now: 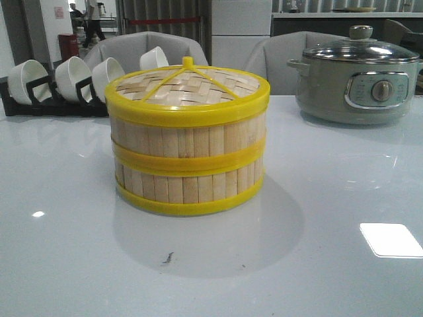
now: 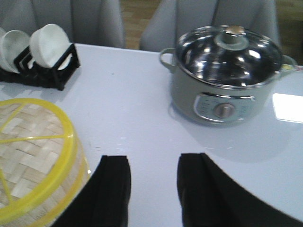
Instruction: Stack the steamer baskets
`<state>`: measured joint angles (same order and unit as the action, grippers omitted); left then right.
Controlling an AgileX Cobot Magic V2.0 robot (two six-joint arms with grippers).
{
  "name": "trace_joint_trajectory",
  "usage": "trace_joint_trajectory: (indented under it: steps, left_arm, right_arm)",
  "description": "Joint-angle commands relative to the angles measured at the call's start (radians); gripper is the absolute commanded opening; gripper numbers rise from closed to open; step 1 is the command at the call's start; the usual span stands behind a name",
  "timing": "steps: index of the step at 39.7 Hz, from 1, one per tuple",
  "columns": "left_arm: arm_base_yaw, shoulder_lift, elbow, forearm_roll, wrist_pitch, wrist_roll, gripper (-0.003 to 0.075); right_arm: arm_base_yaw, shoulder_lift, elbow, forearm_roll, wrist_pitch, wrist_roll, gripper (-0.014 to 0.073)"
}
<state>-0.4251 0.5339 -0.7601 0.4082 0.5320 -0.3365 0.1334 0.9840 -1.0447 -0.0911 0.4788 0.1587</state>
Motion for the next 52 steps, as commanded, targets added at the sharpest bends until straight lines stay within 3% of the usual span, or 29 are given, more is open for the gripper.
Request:
trace_joint_trajectory:
  steps: [1,8,15,29,32,39,52]
  left_arm:
    - [-0.003,0.008,-0.027,0.013,-0.089,0.002,0.0087]
    - [-0.003,0.008,-0.027,0.013,-0.089,0.002,0.0087]
    - [-0.003,0.008,-0.027,0.013,-0.089,0.002,0.0087]
    - [-0.003,0.008,-0.027,0.013,-0.089,0.002,0.0087]
    - [-0.003,0.008,-0.027,0.013,-0.089,0.002,0.0087]
    - [-0.003,0.008,-0.027,0.013,-0.089,0.002,0.0087]
    - [-0.003,0.008,-0.027,0.013,-0.089,0.002,0.0087]
  right_arm:
    - [-0.08,-0.175,0.118,-0.008,-0.124,0.001,0.0362]
    - [-0.148,-0.418,0.334,-0.008,-0.134,0.001,0.0362]
    - [-0.149,-0.611,0.512,-0.007,-0.135,0.001,0.036]
    - [-0.149,-0.774,0.723,-0.007,-0.182,0.001,0.0358]
    - [-0.149,-0.774,0.732,-0.007,-0.198,0.001,0.0311]
    - [-0.149,-0.774,0.732,-0.007,-0.226,0.001,0.0037]
    - [-0.149,-0.774,0.731,-0.007,-0.234,0.001,0.0055]
